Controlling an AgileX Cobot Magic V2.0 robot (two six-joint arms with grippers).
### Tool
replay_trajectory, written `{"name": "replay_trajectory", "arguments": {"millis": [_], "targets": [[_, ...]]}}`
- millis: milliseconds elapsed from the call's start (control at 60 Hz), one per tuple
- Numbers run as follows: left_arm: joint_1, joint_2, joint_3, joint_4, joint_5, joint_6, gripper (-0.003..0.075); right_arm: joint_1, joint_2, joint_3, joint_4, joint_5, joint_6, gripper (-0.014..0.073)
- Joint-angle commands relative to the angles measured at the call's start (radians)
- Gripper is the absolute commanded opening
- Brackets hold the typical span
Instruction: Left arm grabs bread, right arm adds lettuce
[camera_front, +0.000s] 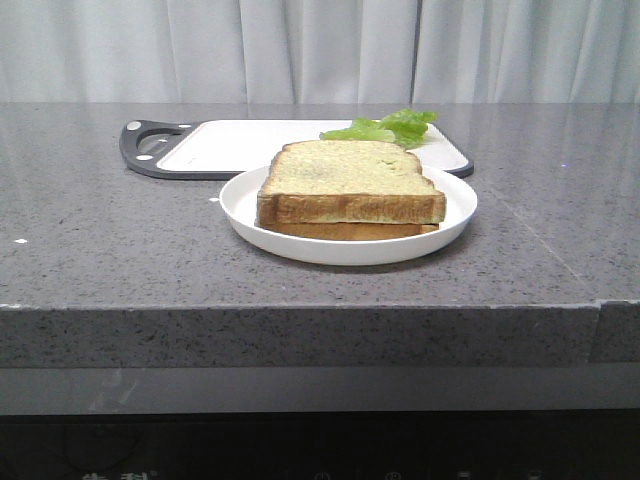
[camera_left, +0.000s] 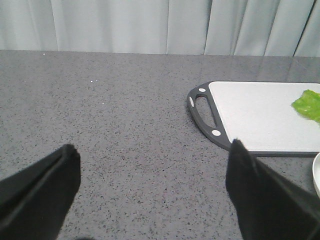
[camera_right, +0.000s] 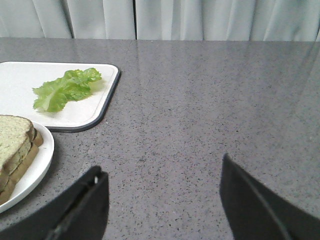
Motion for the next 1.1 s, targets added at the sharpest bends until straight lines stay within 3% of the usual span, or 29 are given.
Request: {"name": "replay_trajectory", "arguments": {"millis": [0,117,217,417,567,867,1083], "targets": [[0.002,0.012,-0.037,-0.003,-0.078,-0.009,0.0617,-0.006,0.016,-0.034,-0.005,-0.073,-0.001,0.0540],[-0.002,0.026,-0.041,-0.078,-0.071,-0.009,0.0617,-0.006,0.016,-0.034,-0.005,-0.074,-0.001,0.0540],[-0.031,0.089,-0.079,-0.176,0.024,-0.007,0.0617,-0.006,0.016,-0.034,-0.005,-0.075,-0.001,0.0540],[-0.152,0.295,-0.221,-0.339,0.232,-0.006,0.0617,-0.006,0.016,-0.034,-0.005,-0.075,-0.001,0.0540],[-0.257,0.451,-0.333,-0.442,0.300,-0.001,0.0617,-0.006,0.016,-0.034,-0.005,-0.075,-0.001,0.0540],[-0.461,0.794,-0.530,-0.453,0.317,0.000,0.0617,-0.006,0.016,-0.034,-0.005,-0.075,-0.001,0.0540],[-0.518,0.983,-0.675,-0.454,0.347,0.000,0.0617,-0.001,0.016,-0.034,-0.005,-0.075,-0.001,0.0540]]}}
